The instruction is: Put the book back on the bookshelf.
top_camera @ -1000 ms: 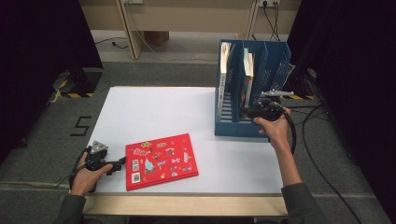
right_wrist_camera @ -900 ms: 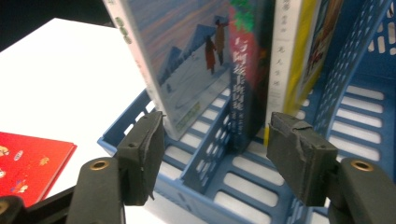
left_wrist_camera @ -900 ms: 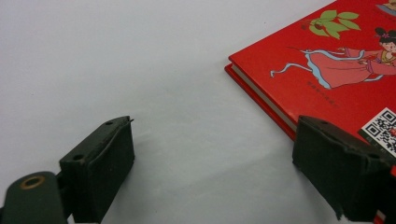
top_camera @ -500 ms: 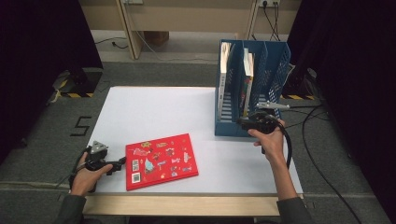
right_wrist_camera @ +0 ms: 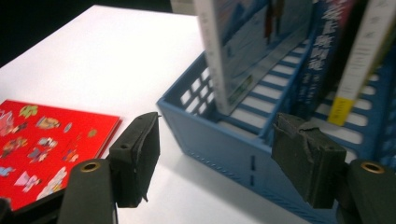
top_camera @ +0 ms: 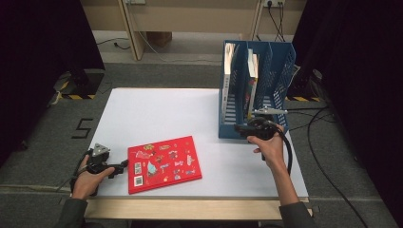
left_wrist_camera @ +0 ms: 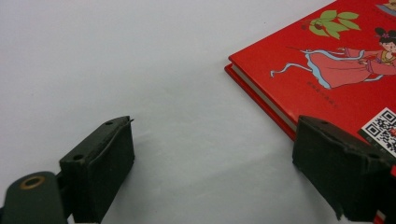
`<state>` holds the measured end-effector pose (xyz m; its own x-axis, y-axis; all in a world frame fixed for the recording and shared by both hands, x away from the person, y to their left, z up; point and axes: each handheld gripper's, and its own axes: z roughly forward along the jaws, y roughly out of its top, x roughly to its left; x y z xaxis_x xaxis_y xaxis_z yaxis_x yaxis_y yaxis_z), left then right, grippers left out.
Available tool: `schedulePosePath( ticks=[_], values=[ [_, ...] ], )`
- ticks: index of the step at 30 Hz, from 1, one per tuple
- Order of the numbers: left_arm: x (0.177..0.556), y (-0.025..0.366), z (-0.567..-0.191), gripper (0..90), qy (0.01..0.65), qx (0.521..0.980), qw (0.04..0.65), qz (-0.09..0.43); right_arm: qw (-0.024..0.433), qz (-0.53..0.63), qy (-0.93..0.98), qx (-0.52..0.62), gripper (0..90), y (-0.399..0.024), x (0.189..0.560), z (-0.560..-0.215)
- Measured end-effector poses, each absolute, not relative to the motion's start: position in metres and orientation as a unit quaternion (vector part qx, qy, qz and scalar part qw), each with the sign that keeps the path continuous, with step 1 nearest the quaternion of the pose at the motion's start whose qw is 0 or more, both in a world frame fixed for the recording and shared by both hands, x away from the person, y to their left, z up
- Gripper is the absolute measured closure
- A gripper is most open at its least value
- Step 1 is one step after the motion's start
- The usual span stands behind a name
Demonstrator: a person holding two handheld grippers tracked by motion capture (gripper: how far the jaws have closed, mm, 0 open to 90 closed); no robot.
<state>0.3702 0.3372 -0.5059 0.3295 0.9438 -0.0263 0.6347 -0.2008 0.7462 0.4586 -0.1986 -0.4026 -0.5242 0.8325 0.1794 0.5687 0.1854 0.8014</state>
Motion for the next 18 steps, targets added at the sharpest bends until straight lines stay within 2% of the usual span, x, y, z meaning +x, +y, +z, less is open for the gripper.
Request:
schedulePosePath(
  ticks=[18],
  values=[
    [0.37,0.337,-0.506,11.7,0.532,0.741,0.34,0.227,0.115,0.421,0.783,0.443,30.9,-0.166,0.453,-0.424]
  ],
)
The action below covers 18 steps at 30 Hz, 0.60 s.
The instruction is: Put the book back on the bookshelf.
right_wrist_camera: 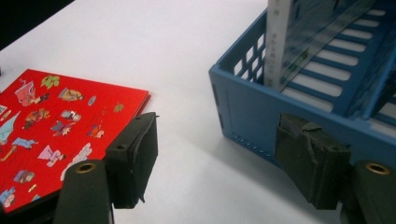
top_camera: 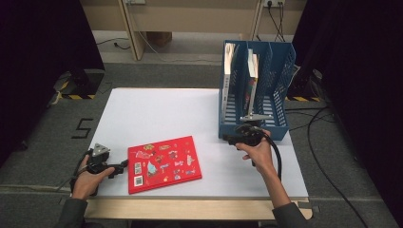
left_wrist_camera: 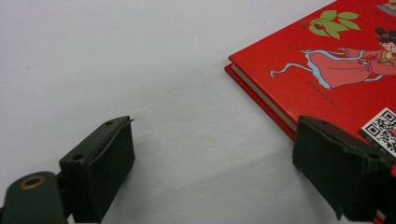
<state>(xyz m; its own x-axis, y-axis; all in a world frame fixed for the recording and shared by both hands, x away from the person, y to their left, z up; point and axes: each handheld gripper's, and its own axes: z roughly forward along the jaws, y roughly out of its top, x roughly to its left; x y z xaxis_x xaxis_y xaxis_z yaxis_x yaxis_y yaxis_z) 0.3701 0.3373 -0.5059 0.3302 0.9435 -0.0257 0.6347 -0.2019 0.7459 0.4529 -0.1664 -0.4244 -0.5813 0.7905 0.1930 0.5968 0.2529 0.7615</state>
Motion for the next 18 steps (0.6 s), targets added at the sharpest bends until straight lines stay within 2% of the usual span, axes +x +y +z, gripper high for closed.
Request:
schedulePosePath(
  ticks=[18],
  values=[
    [0.37,0.337,-0.506,11.8,0.533,0.741,0.341,0.227,0.084,0.405,0.806,0.424,30.2,-0.138,0.446,-0.443]
  ],
)
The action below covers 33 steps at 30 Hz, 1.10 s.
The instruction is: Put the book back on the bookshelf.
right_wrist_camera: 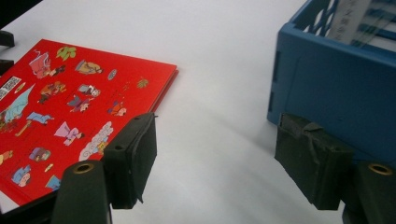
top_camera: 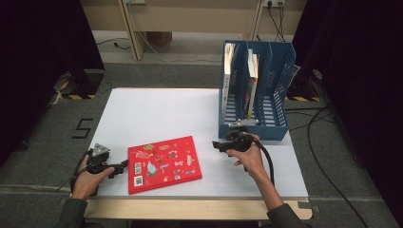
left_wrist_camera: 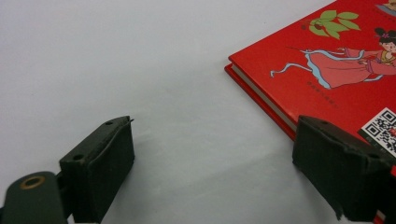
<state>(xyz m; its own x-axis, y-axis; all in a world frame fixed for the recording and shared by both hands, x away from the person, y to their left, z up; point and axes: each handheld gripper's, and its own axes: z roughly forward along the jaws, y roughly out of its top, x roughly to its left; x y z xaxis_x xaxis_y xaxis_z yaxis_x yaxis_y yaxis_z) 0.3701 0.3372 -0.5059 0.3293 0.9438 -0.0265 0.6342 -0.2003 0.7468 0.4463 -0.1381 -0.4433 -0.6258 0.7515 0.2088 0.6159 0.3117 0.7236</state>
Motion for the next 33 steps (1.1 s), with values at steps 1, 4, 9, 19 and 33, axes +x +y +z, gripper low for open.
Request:
schedulePosePath(
  ticks=[1,4,9,19,33],
  values=[
    [0.37,0.337,-0.506,11.8,0.533,0.741,0.341,0.227,0.083,0.405,0.806,0.424,30.2,-0.137,0.446,-0.444],
    [0.37,0.337,-0.506,11.8,0.533,0.741,0.341,0.227,0.075,0.405,0.808,0.421,30.1,-0.133,0.445,-0.446],
    [0.37,0.337,-0.506,11.8,0.533,0.741,0.341,0.227,0.067,0.4,0.813,0.417,30.0,-0.126,0.443,-0.452],
    [0.37,0.337,-0.506,11.8,0.532,0.741,0.34,0.228,0.045,0.391,0.825,0.406,29.8,-0.108,0.438,-0.466],
    [0.367,0.336,-0.504,13.1,0.528,0.748,0.335,0.222,0.007,0.377,0.838,0.395,29.2,-0.082,0.431,-0.482]
  ],
)
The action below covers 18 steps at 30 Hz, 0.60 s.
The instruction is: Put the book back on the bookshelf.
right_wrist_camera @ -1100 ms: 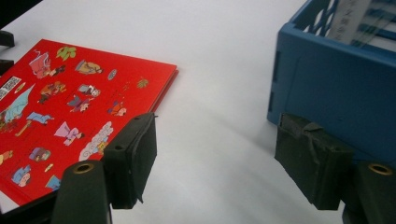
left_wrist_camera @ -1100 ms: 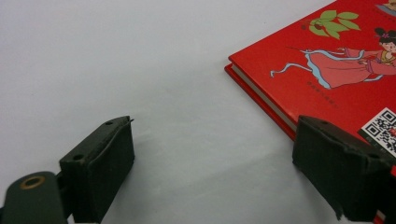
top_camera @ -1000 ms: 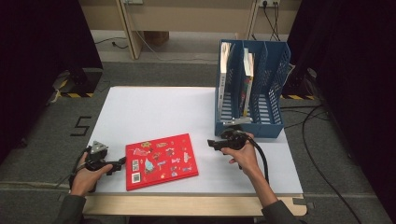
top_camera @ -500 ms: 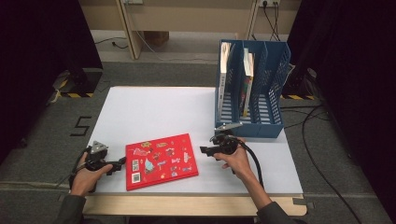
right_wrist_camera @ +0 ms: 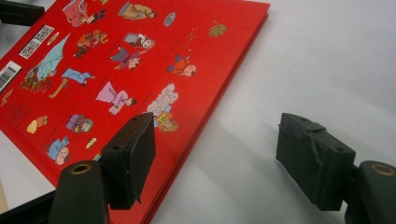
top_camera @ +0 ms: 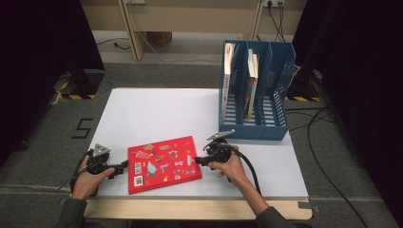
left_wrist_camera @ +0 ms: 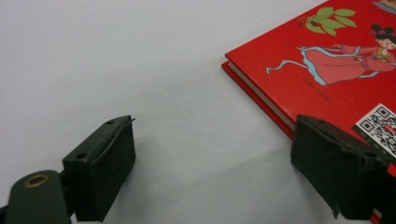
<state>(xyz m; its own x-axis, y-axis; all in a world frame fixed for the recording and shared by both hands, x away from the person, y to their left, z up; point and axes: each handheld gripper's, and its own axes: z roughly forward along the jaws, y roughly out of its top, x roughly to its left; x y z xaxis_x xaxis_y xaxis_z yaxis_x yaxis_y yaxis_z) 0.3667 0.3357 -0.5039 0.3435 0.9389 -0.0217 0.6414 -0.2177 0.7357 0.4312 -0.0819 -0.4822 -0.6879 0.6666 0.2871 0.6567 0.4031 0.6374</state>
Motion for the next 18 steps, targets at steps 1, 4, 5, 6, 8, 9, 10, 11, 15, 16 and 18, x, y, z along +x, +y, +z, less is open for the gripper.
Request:
schedulePosePath(
  ticks=[1,4,5,6,8,9,10,11,15,16,18],
  values=[
    [0.366,0.336,-0.504,13.1,0.527,0.75,0.335,0.22,0.004,0.378,0.837,0.395,29.2,-0.081,0.431,-0.483],
    [0.365,0.336,-0.503,13.3,0.521,0.756,0.331,0.217,0.001,0.379,0.837,0.395,28.8,-0.08,0.431,-0.484],
    [0.365,0.335,-0.503,13.7,0.521,0.757,0.331,0.215,0.001,0.378,0.837,0.395,28.8,-0.079,0.431,-0.484],
    [0.364,0.335,-0.502,13.8,0.518,0.76,0.331,0.211,0.001,0.379,0.838,0.392,28.8,-0.08,0.431,-0.484],
    [0.363,0.333,-0.501,13.8,0.509,0.769,0.329,0.203,-0.001,0.379,0.836,0.396,28.9,-0.079,0.431,-0.484],
    [0.362,0.332,-0.5,13.8,0.505,0.772,0.329,0.2,0.0,0.379,0.836,0.397,28.9,-0.079,0.431,-0.484],
    [0.361,0.33,-0.5,13.9,0.503,0.774,0.329,0.198,0.001,0.38,0.837,0.393,28.8,-0.079,0.432,-0.484],
    [0.361,0.328,-0.5,13.8,0.498,0.778,0.329,0.195,0.001,0.38,0.837,0.394,28.8,-0.079,0.432,-0.484],
    [0.359,0.318,-0.499,12.4,0.476,0.796,0.329,0.179,0.001,0.38,0.836,0.395,28.9,-0.079,0.432,-0.485],
    [0.358,0.316,-0.499,12.3,0.473,0.798,0.329,0.178,0.0,0.381,0.835,0.397,29.0,-0.079,0.432,-0.485],
    [0.358,0.312,-0.499,10.9,0.464,0.805,0.329,0.171,-0.001,0.38,0.833,0.403,29.1,-0.078,0.431,-0.484]
  ],
)
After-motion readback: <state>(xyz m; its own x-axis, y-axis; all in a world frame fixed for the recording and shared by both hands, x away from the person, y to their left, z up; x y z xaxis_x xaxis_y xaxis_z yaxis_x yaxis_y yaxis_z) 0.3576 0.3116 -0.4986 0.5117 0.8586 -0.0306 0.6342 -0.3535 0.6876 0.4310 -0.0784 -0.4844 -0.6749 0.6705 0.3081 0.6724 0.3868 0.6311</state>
